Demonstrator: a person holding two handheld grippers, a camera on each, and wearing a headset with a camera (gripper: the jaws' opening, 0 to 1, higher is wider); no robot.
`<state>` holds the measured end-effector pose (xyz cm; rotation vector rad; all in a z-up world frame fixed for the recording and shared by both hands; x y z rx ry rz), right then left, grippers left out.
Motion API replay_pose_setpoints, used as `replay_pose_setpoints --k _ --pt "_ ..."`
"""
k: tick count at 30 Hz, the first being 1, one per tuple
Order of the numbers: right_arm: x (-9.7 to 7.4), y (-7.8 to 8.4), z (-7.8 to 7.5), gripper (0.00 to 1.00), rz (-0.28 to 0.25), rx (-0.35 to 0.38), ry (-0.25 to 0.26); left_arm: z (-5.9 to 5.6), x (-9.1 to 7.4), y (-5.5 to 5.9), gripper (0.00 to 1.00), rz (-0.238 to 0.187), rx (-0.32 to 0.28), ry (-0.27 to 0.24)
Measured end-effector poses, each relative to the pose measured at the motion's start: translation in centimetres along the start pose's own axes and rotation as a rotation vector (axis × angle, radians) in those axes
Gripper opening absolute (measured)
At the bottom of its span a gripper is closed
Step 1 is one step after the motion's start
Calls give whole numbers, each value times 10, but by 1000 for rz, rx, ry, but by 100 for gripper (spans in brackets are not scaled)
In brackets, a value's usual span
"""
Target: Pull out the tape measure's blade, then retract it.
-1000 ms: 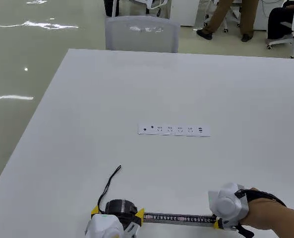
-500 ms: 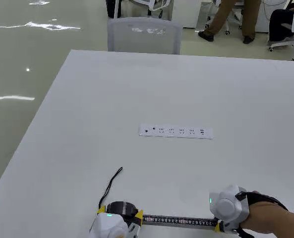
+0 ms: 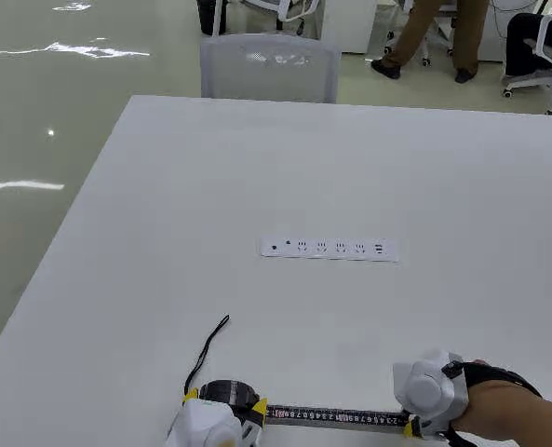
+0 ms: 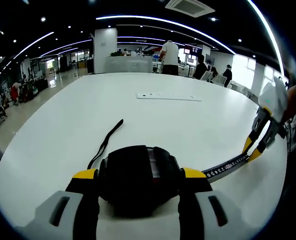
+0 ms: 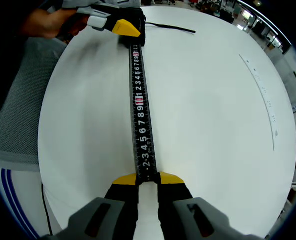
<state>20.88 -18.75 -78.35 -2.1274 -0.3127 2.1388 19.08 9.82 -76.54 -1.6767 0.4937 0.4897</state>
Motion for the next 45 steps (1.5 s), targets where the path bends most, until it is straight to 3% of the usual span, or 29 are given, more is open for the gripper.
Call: replay_pose_setpoints --k 12,45 --pt "0 -2 0 14 -47 35 14 -1 1 -1 59 0 -5 19" --pt "2 -8 0 14 -52 46 15 -3 -3 -1 59 10 -6 42"
Point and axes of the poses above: the centre of the closed fingertips' face, and the gripper's own axes: x roughly forward along the fingers, z roughly to its left, y roughly out of its underside, the point moved 3 cm from there along -x, roughly backward along the fingers, and after that the axes turned 7 degrees about -x, right-handed, at the moved point
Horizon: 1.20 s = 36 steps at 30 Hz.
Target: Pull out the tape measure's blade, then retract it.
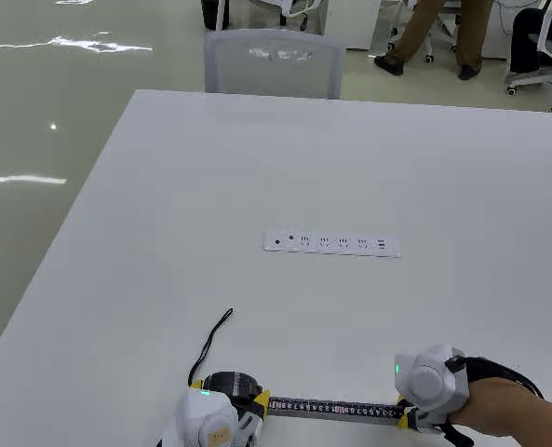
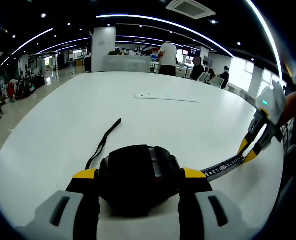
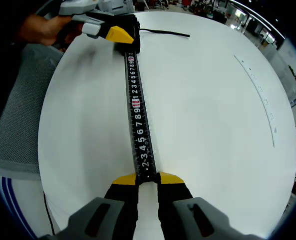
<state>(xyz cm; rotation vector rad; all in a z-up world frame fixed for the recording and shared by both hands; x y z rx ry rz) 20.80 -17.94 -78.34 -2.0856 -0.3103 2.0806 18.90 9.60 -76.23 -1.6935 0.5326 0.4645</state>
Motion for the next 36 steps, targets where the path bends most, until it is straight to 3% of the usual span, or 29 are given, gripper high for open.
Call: replay_pose_setpoints --k 6,36 --pt "2 1 -1 14 1 -1 -1 3 6 4 59 0 3 4" --pt "4 -8 -2 14 -7 -1 0 -1 1 -1 59 10 1 21"
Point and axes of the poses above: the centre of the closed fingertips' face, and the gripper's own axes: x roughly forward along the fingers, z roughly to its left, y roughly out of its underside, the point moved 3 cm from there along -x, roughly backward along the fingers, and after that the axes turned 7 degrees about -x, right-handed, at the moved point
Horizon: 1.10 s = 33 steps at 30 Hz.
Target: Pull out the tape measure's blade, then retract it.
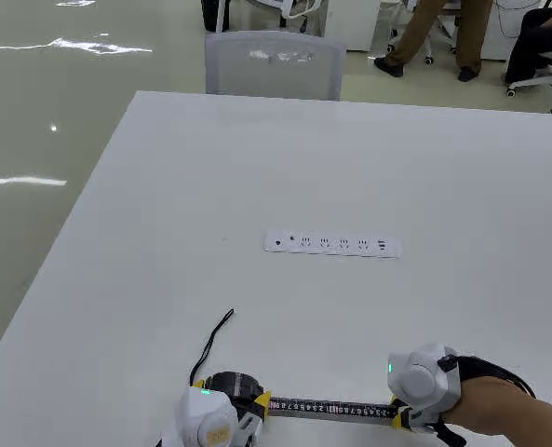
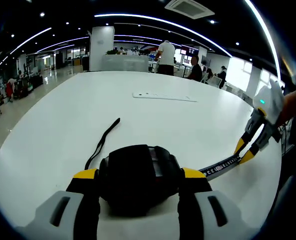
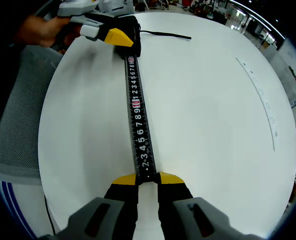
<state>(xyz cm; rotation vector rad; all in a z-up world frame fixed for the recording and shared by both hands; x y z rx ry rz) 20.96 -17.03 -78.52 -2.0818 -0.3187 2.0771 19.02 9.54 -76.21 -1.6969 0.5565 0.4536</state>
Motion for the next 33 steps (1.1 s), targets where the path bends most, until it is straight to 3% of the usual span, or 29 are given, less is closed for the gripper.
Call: replay_pose_setpoints --k 33 --pt "5 -13 -1 14 -13 -3 -2 0 0 1 59 -1 -4 9"
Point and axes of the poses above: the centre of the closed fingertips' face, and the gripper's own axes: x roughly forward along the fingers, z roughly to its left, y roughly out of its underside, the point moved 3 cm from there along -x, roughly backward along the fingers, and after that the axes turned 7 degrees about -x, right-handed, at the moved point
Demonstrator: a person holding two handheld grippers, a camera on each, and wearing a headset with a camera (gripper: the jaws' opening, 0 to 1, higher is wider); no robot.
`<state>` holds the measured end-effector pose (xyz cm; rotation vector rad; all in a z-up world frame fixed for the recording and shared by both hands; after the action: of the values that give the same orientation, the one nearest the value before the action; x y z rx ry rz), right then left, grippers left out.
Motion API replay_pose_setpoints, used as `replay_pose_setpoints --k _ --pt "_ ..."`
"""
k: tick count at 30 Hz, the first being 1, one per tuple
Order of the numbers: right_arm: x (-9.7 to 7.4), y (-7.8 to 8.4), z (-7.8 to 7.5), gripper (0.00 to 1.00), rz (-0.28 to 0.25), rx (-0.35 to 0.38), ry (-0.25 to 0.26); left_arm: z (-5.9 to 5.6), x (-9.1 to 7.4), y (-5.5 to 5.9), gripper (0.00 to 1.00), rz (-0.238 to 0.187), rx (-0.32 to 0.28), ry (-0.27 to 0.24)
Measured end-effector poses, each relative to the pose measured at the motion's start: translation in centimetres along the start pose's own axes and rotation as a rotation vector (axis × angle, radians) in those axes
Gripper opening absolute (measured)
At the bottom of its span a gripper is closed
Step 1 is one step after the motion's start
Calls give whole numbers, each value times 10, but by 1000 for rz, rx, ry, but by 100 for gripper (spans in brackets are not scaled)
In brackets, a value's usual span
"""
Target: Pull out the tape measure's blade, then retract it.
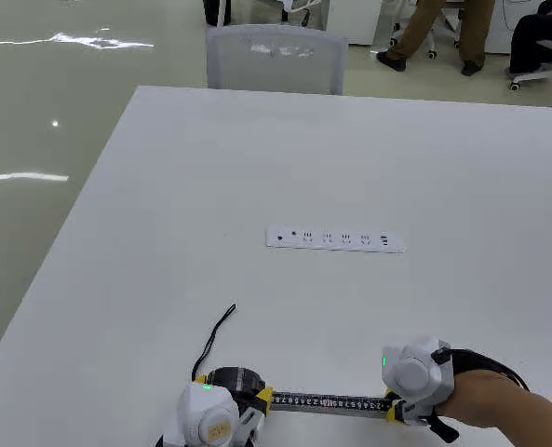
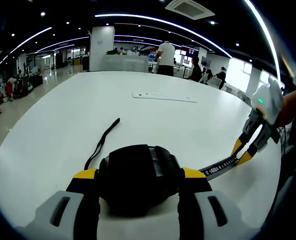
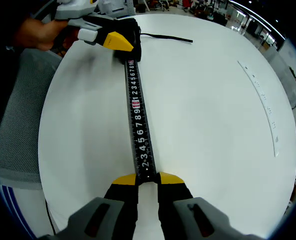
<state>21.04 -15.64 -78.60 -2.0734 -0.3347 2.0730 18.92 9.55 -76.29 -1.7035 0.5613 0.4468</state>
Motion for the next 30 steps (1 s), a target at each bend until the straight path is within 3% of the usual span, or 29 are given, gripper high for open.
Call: replay_pose_setpoints --k 30 --pt "1 -9 0 14 -9 -8 1 0 3 1 59 4 -2 8"
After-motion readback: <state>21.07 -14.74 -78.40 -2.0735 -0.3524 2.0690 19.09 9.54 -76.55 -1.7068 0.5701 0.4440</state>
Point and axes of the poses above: the centre of the closed fingertips' face, and the gripper's own axes: x roughly forward along the fingers, z roughly to its left, y roughly out of its underside, the point moved 3 cm from there along -x, roughly backward along the fingers, and after that the axes turned 7 degrees about -x, right-handed, at the moved point
